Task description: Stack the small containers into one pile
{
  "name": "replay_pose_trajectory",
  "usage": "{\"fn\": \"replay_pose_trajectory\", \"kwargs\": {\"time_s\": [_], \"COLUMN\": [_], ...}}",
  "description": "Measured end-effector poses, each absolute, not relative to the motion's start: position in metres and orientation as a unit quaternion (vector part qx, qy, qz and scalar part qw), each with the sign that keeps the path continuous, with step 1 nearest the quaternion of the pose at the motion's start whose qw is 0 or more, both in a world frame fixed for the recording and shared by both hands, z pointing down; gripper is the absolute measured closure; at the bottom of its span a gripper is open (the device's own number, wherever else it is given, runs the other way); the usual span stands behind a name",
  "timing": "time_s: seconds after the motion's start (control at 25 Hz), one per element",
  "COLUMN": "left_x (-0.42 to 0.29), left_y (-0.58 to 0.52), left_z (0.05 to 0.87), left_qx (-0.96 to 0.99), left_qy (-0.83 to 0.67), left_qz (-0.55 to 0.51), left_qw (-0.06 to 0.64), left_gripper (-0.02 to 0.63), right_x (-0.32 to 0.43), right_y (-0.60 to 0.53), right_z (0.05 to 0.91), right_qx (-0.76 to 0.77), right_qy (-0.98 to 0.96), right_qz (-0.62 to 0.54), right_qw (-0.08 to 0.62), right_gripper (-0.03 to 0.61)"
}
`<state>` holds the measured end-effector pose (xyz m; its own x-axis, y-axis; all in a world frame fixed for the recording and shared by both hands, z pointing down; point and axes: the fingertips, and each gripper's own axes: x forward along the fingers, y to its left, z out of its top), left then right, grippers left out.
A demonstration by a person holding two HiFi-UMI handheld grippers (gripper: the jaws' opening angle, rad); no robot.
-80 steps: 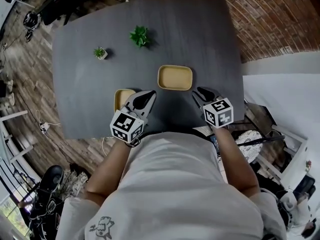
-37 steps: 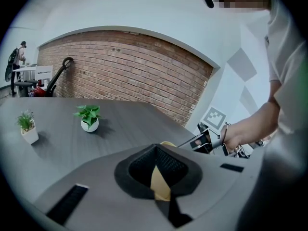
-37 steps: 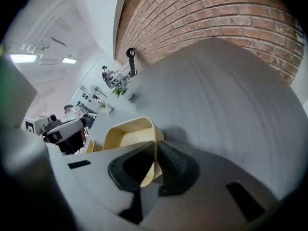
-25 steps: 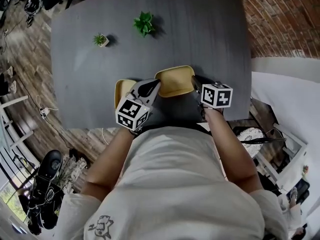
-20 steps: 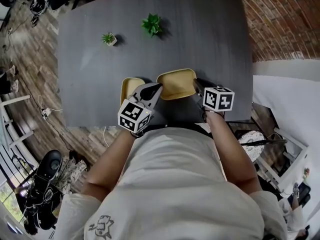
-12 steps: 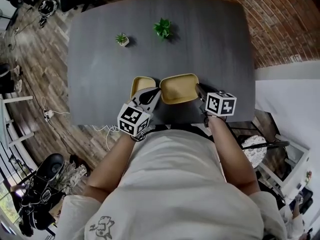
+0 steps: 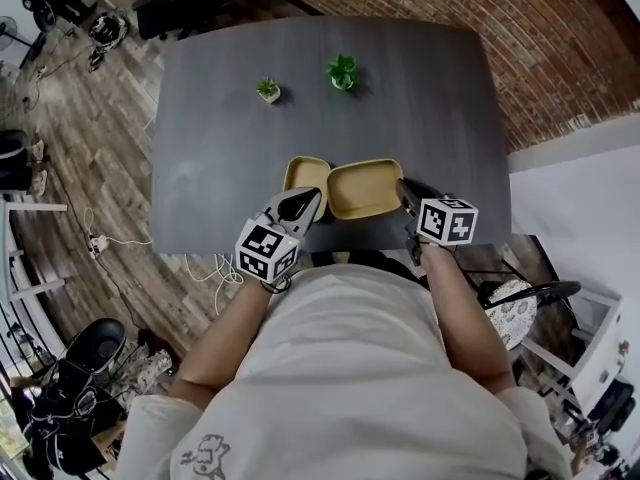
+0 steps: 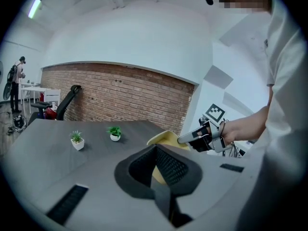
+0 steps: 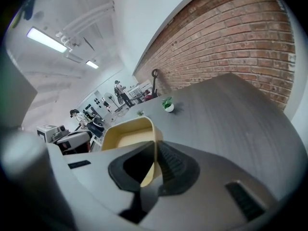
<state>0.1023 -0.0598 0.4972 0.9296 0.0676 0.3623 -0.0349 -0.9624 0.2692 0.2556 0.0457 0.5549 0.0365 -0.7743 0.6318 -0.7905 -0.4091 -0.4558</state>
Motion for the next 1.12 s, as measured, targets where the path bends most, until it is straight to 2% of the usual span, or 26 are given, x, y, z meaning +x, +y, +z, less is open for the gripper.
{"fn": "replay_pose_trajectory", "kwargs": {"time_s": [0.44, 1.12], "left_x": [0.066, 0.050], "left_y": [-0.068, -0.068], "left_z": [0.476, 0.477], "left_qx": [0.979, 0.961], "left_qy": [-0.013, -0.165], "left_qz": [0.163, 0.162], "left_qw": [0.125, 0.150], "left_gripper": [0.603, 0.603], "right_x": [0.225, 0.233], "right_y": [0.034, -0.015], "right_z": [0.532, 0.535], "right_qx": [0.711, 0.599], "right_qy": [-0.576, -0.682], "right_qz": [0.404, 0.410], "right_qw": [0.027, 0.083], "right_gripper": [0.552, 0.552]}}
